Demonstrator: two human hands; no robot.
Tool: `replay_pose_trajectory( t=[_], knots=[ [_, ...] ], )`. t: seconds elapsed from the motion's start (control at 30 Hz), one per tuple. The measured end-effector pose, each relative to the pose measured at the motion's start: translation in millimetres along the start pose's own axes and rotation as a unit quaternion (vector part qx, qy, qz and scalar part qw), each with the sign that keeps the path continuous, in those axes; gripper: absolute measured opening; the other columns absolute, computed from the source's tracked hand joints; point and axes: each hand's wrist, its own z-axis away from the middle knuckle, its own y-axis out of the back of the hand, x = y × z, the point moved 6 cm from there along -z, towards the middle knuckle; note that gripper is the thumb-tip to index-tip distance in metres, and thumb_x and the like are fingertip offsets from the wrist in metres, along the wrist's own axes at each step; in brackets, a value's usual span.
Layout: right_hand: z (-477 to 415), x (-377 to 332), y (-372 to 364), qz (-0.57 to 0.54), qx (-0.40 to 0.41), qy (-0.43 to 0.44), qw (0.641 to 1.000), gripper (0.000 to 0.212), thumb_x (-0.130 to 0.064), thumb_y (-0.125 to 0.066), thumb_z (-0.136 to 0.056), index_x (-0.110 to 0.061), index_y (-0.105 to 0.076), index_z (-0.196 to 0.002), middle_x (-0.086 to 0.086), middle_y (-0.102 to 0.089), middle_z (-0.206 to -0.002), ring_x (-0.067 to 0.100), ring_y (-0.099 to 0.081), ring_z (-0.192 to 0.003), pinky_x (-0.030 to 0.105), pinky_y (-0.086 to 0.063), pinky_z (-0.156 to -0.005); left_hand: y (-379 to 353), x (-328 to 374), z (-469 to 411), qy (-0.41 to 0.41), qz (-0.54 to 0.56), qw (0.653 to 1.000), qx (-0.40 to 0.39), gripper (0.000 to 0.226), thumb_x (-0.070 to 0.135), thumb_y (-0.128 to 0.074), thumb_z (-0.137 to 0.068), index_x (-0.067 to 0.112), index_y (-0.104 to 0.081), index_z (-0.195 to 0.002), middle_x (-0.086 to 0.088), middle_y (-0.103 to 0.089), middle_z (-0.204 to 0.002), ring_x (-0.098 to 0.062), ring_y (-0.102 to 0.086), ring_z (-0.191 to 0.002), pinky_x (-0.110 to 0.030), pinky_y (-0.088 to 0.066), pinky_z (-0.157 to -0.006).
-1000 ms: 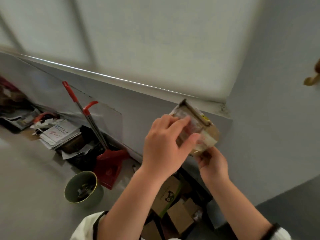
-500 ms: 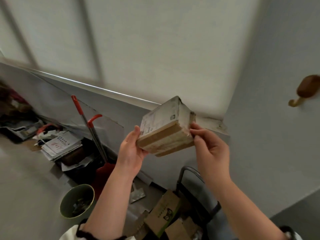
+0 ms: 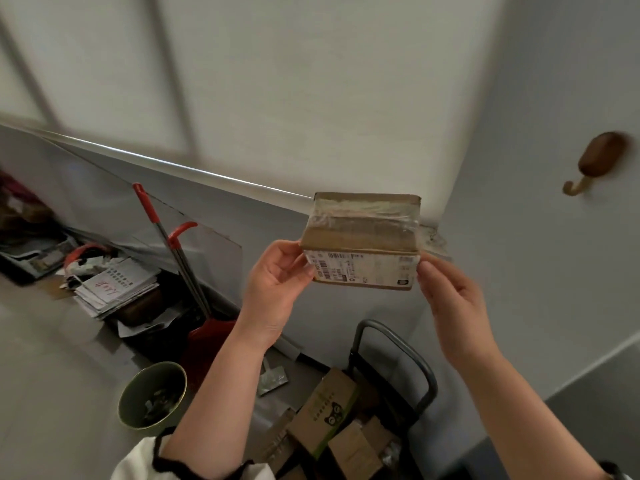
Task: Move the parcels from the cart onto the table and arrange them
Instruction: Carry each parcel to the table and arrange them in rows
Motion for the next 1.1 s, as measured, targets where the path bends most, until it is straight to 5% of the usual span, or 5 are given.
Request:
replay_pose_trajectory(
  t=[0.2, 0.4, 0.73, 0.93, 1.1],
  knots=[
    [15, -6, 14, 0.025, 0.017, 0.005, 1.000, 0.027, -0.008, -0.060, -0.088, -0.026, -0.073, -0.103, -0.001, -0.070, -0.112, 0.015, -0.061, -0.114, 0.023, -0.053, -0.087, -16, -8, 0, -0.006, -0.021, 1.000, -0.022, 0.022, 0.014, -0.063, -0.081, 0.010, -0.058, -0.102, -0.001, -0.071, -0.100, -0.019, -0.066, -0.100, -0.024, -0.053, -0.078],
    [26, -13, 59, 0.159, 0.144, -0.054, 0.975, 0.017, -0.031, -0.062, -0.087, -0.028, -0.069, -0.073, -0.016, -0.071, -0.069, 0.000, -0.067, -0.065, 0.008, -0.048, -0.053, -55, -7, -15, 0.026, -0.179, 0.983, -0.003, 0.011, 0.031, -0.061, -0.088, 0.021, -0.065, -0.087, 0.015, -0.070, -0.082, -0.002, -0.067, -0.073, -0.012, -0.050, -0.056],
    [120, 1, 172, 0.238, 0.285, -0.238, 0.898, 0.029, -0.032, -0.063, -0.087, -0.008, -0.070, -0.072, -0.002, -0.072, -0.064, 0.015, -0.069, -0.057, 0.023, -0.056, -0.054, -165, -100, 31, 0.200, -0.185, 0.952, -0.143, 0.025, 0.041, -0.059, -0.088, 0.024, -0.070, -0.073, 0.008, -0.072, -0.075, -0.004, -0.067, -0.067, -0.023, -0.053, -0.053],
    [218, -22, 238, 0.178, 0.388, -0.259, 0.866, 0.018, -0.027, -0.060, -0.090, -0.012, -0.065, -0.098, -0.003, -0.072, -0.074, 0.014, -0.071, -0.063, 0.023, -0.056, -0.055, -270, -115, 93, 0.216, -0.118, 0.934, -0.259, 0.014, 0.030, -0.059, -0.091, 0.031, -0.069, -0.082, 0.016, -0.071, -0.084, 0.006, -0.064, -0.073, -0.013, -0.050, -0.061],
    [344, -47, 301, 0.058, 0.433, -0.310, 0.844, 0.055, -0.031, -0.056, -0.092, -0.023, -0.035, -0.142, 0.006, -0.075, -0.086, 0.021, -0.073, -0.078, 0.035, -0.056, -0.072, -378, -106, 199, 0.218, -0.082, 0.878, -0.418, 0.015, 0.025, -0.061, -0.090, 0.037, -0.059, -0.099, 0.015, -0.068, -0.095, 0.008, -0.063, -0.083, -0.005, -0.046, -0.062]
  ],
)
